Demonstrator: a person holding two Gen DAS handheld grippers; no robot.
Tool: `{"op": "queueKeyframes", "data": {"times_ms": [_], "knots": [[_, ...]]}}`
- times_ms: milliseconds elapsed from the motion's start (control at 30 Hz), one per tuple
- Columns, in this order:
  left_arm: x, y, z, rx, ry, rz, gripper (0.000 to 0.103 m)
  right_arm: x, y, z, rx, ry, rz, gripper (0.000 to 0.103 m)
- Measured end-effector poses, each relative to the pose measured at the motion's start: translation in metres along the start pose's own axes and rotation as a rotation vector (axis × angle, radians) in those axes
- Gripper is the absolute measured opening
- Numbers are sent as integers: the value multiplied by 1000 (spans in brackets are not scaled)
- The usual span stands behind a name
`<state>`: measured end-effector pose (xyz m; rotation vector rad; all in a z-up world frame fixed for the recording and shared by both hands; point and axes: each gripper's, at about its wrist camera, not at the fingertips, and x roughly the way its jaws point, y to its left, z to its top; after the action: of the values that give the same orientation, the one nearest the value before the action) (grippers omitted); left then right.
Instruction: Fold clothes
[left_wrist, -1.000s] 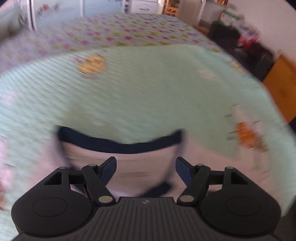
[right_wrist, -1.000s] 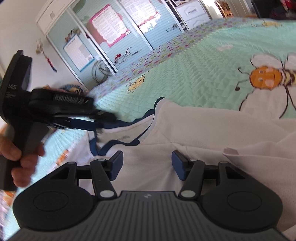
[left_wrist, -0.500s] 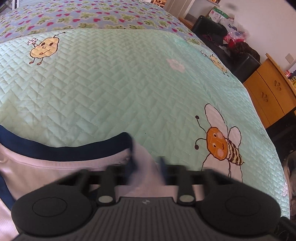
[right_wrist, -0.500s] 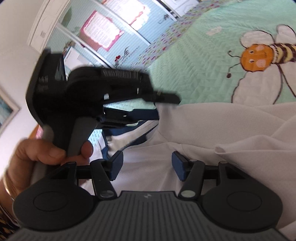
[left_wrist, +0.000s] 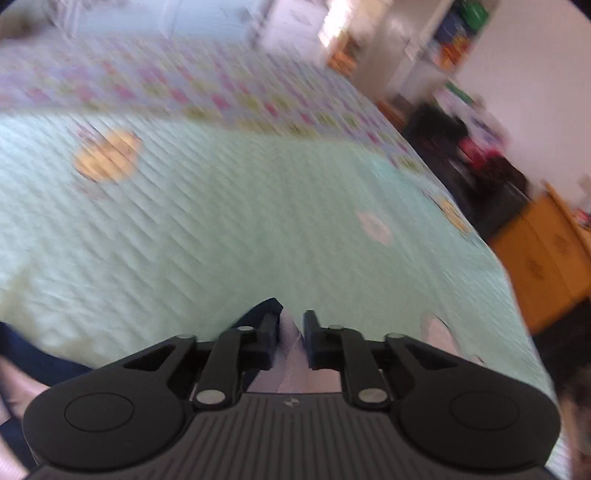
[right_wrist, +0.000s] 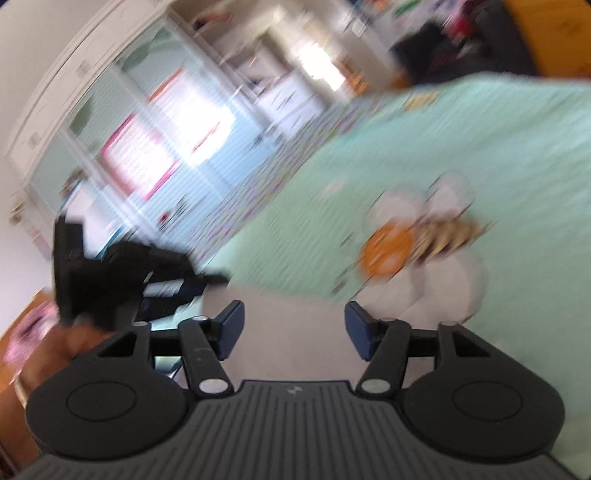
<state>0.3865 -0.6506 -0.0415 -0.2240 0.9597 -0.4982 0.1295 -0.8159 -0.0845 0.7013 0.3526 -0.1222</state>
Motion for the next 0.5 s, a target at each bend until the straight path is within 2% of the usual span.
{"op": "queueKeyframes", "data": {"times_ms": [67,133,267,300,333,400,500], "knots": [[-6,5,2,19,39,-1,23,-7,-4,4,-12,-60,-67,72],[-26,15,2,37,19,6,34,-4,-12,11,-45,-67,-116,73],[-88,69,-6,-76,-144,15,51,8,-18,8,-42,2,-126,73],[-100,82,-7,-81,-172,49,56,10,-20,7,-39,18,-125,73],[-105,92,-9,-52,-176,120,61,12,-20,5,-34,25,-126,73],[-113,111,-12,-7,-173,241,62,14,-21,5,-27,25,-127,73],[-107,139,-14,-19,-106,278,62,14,-22,1,-16,26,-119,73]]}}
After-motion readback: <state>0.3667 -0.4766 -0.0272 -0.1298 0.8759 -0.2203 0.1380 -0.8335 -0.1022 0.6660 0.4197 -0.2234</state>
